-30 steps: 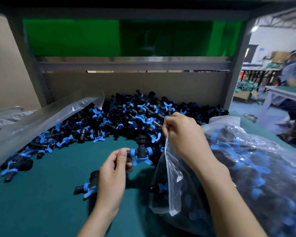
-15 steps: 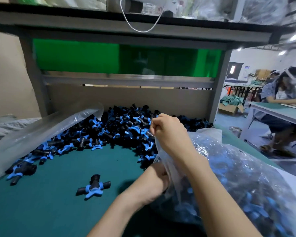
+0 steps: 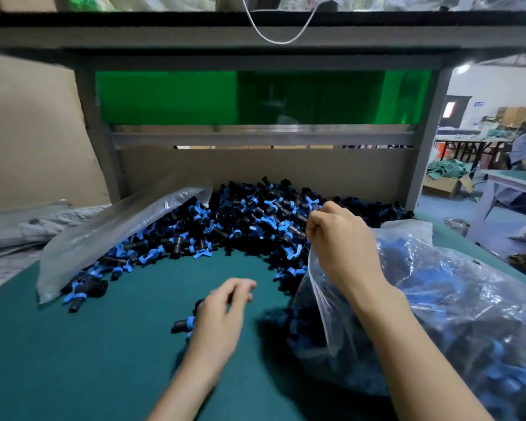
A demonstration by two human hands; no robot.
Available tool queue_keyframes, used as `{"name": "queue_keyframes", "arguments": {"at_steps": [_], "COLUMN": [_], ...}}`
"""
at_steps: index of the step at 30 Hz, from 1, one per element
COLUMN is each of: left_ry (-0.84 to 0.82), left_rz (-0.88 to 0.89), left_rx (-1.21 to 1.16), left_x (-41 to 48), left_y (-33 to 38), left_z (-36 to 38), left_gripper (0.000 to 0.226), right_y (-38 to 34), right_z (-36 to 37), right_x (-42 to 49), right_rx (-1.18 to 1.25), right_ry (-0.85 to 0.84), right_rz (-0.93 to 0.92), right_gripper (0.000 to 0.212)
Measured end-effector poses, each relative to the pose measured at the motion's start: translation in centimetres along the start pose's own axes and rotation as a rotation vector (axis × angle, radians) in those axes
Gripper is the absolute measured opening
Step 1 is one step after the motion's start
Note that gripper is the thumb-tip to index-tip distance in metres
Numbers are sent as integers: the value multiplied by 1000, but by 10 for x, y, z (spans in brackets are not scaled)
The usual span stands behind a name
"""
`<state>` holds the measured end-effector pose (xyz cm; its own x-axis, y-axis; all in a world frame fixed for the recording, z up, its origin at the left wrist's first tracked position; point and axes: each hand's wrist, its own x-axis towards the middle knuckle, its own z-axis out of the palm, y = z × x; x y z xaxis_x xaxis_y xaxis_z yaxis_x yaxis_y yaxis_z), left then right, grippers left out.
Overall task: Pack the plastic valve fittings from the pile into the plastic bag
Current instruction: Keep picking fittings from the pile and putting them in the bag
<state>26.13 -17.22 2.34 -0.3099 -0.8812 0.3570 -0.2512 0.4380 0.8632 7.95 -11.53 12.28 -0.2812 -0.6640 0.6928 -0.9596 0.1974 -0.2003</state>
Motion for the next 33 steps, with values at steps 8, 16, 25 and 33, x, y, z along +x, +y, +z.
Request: {"name": "queue_keyframes", "arguments": {"at_steps": [8, 16, 25, 33], "left_ry": [95, -42, 144, 133], "left_rz": [-304, -152, -145, -189], "left_rx": [786, 790, 74, -196], "left_x": [-2, -6, 18, 32], "left_y": [-78, -97, -80, -81], "left_z": [-42, -51, -12, -1], "left_gripper": [43, 36, 16, 24], "right_y": [8, 11, 13, 13], "right_z": [11, 17, 20, 24], "right_x": [0, 4, 8, 9], "right_rx": [-46, -36, -8, -49], "right_ry": [-71, -71, -80, -85], "right_rz": [-19, -23, -22, -21], "right_gripper": [32, 33, 37, 36]}}
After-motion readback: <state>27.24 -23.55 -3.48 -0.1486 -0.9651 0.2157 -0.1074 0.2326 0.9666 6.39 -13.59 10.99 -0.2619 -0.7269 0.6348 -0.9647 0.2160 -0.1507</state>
